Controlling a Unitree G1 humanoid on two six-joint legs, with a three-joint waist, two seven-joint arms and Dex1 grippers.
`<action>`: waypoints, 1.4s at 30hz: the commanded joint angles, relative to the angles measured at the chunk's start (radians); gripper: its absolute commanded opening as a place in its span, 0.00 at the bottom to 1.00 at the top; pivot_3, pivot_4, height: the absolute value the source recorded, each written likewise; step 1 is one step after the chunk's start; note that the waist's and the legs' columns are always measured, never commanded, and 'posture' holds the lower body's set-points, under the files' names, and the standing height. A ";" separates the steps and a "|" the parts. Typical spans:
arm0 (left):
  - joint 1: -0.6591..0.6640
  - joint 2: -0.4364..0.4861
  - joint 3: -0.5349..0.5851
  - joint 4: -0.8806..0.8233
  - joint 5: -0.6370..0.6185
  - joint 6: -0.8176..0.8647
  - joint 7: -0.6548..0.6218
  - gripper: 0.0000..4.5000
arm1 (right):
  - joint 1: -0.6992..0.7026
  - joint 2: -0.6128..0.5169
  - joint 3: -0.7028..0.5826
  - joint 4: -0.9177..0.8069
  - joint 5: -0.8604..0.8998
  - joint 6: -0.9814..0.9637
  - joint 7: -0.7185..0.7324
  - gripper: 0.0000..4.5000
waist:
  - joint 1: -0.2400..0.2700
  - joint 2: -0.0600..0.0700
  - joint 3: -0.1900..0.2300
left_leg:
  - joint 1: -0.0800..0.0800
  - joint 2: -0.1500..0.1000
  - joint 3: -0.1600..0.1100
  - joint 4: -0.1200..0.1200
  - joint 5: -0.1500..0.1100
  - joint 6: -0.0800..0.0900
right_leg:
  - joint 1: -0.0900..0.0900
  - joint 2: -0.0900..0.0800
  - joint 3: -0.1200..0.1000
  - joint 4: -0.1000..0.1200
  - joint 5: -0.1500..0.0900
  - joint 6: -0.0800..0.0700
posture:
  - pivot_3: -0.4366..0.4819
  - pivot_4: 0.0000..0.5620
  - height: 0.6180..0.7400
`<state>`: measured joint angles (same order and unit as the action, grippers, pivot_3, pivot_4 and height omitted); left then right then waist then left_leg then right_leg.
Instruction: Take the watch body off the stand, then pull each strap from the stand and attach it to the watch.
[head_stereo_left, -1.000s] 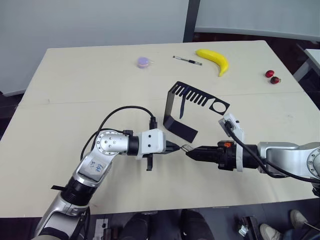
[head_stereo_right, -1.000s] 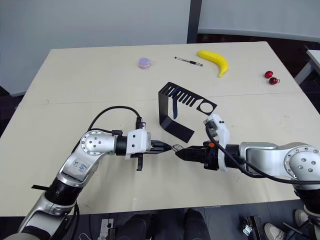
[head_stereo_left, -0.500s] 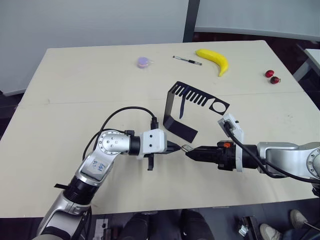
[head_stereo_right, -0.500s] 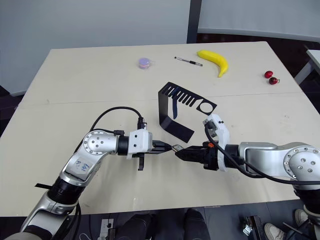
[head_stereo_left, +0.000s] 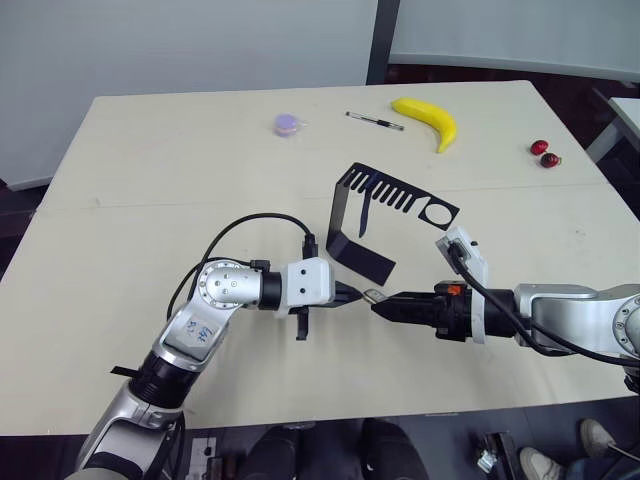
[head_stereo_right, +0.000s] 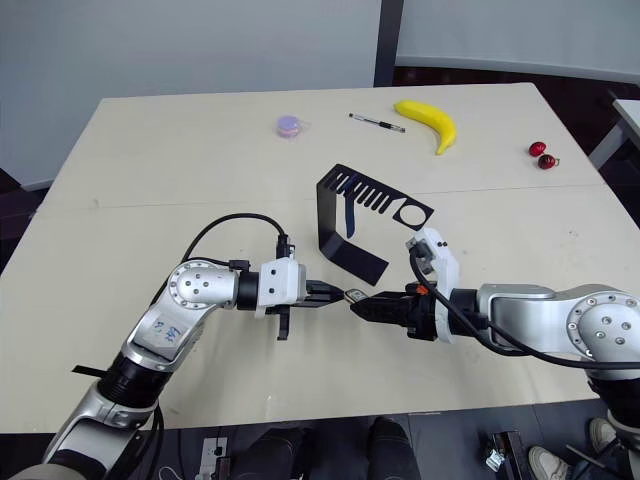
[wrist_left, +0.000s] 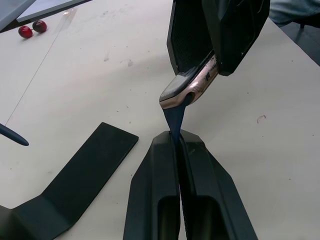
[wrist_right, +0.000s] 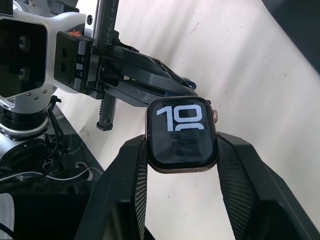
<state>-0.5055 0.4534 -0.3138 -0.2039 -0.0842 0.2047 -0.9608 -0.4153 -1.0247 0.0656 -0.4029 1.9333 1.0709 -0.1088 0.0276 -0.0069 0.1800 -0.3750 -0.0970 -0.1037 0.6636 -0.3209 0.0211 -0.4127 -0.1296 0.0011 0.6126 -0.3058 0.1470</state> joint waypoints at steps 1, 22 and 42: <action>-0.022 -0.017 -0.014 -0.020 -0.006 -0.025 -0.001 0.02 | -0.023 0.004 0.000 -0.046 0.035 -0.010 0.020 0.33 | 0.000 0.000 0.000 | 0.000 0.000 0.000 0.000 0.000 0.000 | 0.000 0.000 0.000 0.000 0.000 0.000 | 0.48 0.27 1.00; -0.030 -0.033 -0.013 -0.007 0.002 -0.034 0.000 0.02 | -0.022 -0.008 -0.006 -0.047 0.012 0.000 0.025 0.33 | 0.000 0.000 0.000 | 0.000 0.000 0.000 0.000 0.000 0.000 | 0.000 0.000 0.000 0.000 0.000 0.000 | 0.48 0.27 1.00; 0.007 0.233 0.208 -0.165 -0.425 0.343 -0.195 1.00 | 0.180 -0.033 -0.007 -0.335 -1.128 -0.429 0.743 0.33 | -0.002 0.000 0.000 | 0.000 0.000 0.000 0.000 -0.001 0.000 | 0.000 0.005 0.000 0.000 0.000 0.000 | 0.48 0.27 1.00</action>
<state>-0.4993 0.6796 -0.1071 -0.3460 -0.5187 0.5743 -1.1635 -0.2409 -1.0548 0.0535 -0.7221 0.9038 0.7198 0.5794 0.0260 -0.0068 0.1800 -0.3750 -0.0969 -0.1033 0.6635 -0.3222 0.0211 -0.4134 -0.1243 0.0017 0.6128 -0.3059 0.1470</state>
